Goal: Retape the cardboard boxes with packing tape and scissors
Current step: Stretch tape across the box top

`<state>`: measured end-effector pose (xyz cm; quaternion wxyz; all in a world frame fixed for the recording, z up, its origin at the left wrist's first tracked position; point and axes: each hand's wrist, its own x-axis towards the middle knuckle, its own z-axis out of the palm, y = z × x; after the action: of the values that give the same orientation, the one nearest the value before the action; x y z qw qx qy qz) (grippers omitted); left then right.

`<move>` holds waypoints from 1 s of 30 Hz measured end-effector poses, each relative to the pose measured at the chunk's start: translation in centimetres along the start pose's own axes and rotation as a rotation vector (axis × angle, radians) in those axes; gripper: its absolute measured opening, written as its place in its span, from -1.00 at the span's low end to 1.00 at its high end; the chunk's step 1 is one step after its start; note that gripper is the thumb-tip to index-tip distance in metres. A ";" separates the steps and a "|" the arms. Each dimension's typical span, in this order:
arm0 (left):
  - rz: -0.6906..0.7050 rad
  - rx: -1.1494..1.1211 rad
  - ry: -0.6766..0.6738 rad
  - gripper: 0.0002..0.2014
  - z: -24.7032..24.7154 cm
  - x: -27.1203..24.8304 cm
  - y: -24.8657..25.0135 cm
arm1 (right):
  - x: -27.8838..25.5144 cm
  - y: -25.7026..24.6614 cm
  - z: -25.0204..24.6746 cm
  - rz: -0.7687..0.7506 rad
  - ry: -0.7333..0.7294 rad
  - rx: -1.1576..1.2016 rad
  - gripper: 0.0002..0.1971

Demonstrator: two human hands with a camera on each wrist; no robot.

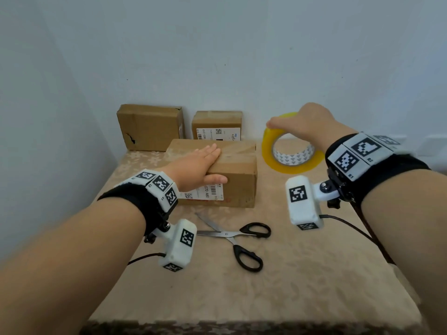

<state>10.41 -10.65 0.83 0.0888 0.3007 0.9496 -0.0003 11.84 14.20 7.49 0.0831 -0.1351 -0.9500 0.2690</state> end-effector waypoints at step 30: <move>-0.059 0.110 0.043 -0.36 -0.6 2.0 5.4 | -3.7 5.0 4.4 -0.115 -0.061 0.097 -0.54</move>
<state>11.81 -5.06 1.36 0.0515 0.2772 0.9582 -0.0485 15.40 15.04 0.74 0.0759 -0.0678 -0.9442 0.3134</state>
